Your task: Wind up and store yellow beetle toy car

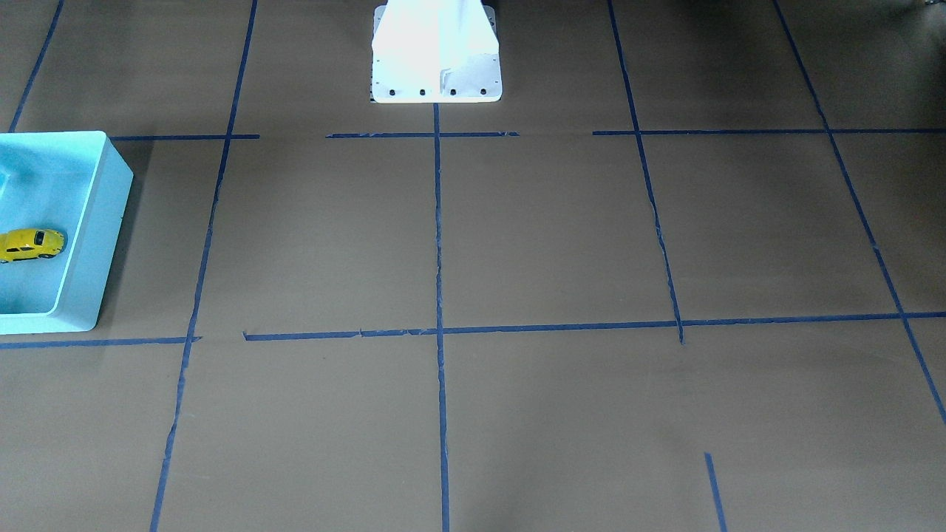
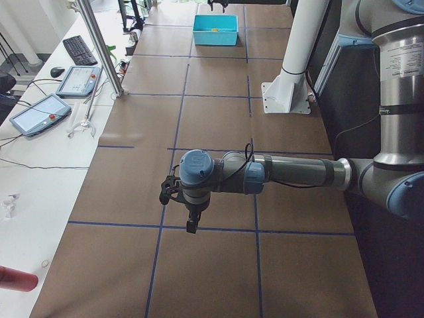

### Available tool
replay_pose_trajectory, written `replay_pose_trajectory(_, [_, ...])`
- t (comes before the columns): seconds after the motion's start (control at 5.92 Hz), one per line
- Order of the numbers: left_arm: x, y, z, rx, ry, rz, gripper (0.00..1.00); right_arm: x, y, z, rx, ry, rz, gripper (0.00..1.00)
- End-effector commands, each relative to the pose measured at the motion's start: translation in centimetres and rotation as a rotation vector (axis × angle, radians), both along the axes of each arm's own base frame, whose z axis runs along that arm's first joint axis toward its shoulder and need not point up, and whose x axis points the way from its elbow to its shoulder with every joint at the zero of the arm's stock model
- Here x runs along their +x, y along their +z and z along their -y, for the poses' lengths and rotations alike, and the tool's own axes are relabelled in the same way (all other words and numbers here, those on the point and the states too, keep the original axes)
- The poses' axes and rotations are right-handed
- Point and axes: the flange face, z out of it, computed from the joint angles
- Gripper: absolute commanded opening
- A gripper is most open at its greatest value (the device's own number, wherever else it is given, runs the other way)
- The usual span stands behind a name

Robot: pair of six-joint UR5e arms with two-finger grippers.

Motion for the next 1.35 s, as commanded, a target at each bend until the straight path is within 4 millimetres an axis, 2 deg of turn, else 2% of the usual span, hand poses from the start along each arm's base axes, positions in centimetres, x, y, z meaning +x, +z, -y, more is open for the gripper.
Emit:
replay_pose_trajectory(0.0, [0.0, -0.8, 1.3, 0.020, 0.004, 0.030, 1.00, 6.2, 0.7, -1.4, -0.336, 0.349, 0.014, 1.00])
replay_pose_trajectory(0.17, [0.0, -1.0, 2.5, 0.024, 0.004, 0.031, 1.00, 7.1, 0.9, -1.4, -0.498, 0.465, -0.021, 1.00])
replay_pose_trajectory(0.34, [0.8, -0.7, 3.0, 0.020, 0.024, 0.035, 1.00, 7.7, 2.3, -1.6, -0.633, 0.580, -0.051, 1.00])
replay_pose_trajectory(0.51, [0.8, -0.7, 3.3, 0.022, 0.025, 0.064, 1.00, 8.2, 1.0, -0.2, -0.802, 0.793, -0.055, 1.00])
replay_pose_trajectory(0.68, [0.7, -0.6, 3.2, 0.020, 0.023, 0.072, 1.00, 9.4, 1.3, -1.2, -0.829, 0.868, -0.095, 1.00])
replay_pose_trajectory(0.84, [0.7, -0.6, 3.2, 0.019, 0.022, 0.070, 1.00, 11.3, 2.6, -4.1, -0.894, 0.929, -0.070, 1.00])
replay_pose_trajectory(1.01, [0.7, -0.5, 2.8, 0.014, 0.020, 0.062, 1.00, 11.5, 2.1, -5.6, -0.888, 0.936, -0.067, 1.00])
replay_pose_trajectory(1.18, [0.7, -0.3, 2.5, 0.009, 0.020, 0.062, 1.00, 11.6, 2.2, -5.5, -0.881, 0.937, -0.073, 1.00])
